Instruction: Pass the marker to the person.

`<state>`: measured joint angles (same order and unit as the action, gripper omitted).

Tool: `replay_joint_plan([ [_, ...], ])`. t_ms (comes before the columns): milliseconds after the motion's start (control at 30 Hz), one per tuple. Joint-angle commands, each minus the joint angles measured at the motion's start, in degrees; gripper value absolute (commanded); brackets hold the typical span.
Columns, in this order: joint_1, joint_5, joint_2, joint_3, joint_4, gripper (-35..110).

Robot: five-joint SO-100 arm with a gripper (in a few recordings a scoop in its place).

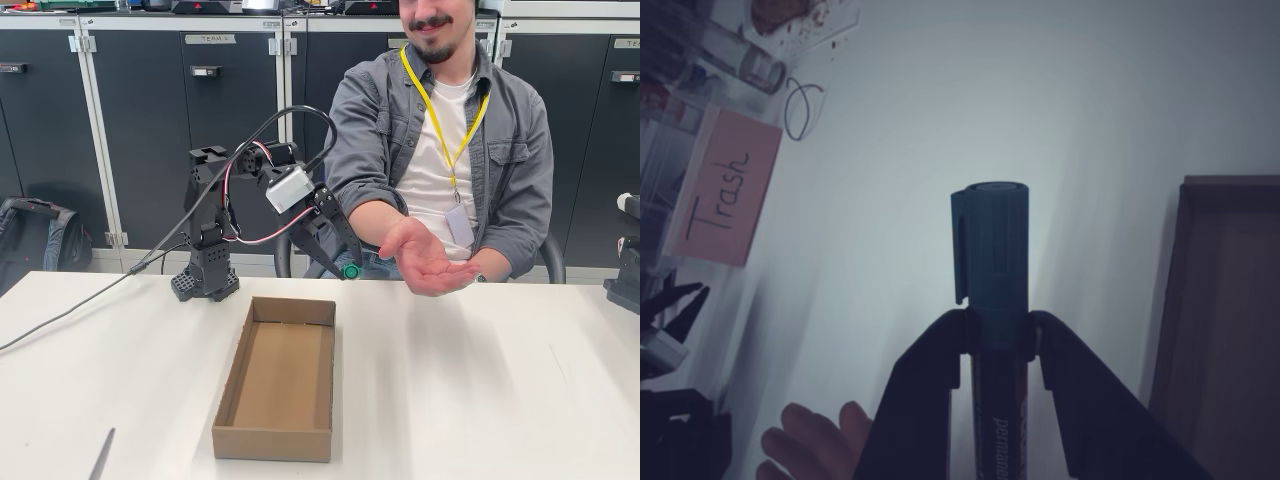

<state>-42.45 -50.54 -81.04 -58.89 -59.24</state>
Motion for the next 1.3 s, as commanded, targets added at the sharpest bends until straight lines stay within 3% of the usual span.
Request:
replay_joint_plan([
  [0, -0.44, -0.88, 1.93, 6.68, 1.23, -5],
  [700, -3.08, -6.33, 20.65, 29.27, 12.13, -5],
  [1267, -12.39, -7.82, 17.75, 20.65, 15.12, -5],
])
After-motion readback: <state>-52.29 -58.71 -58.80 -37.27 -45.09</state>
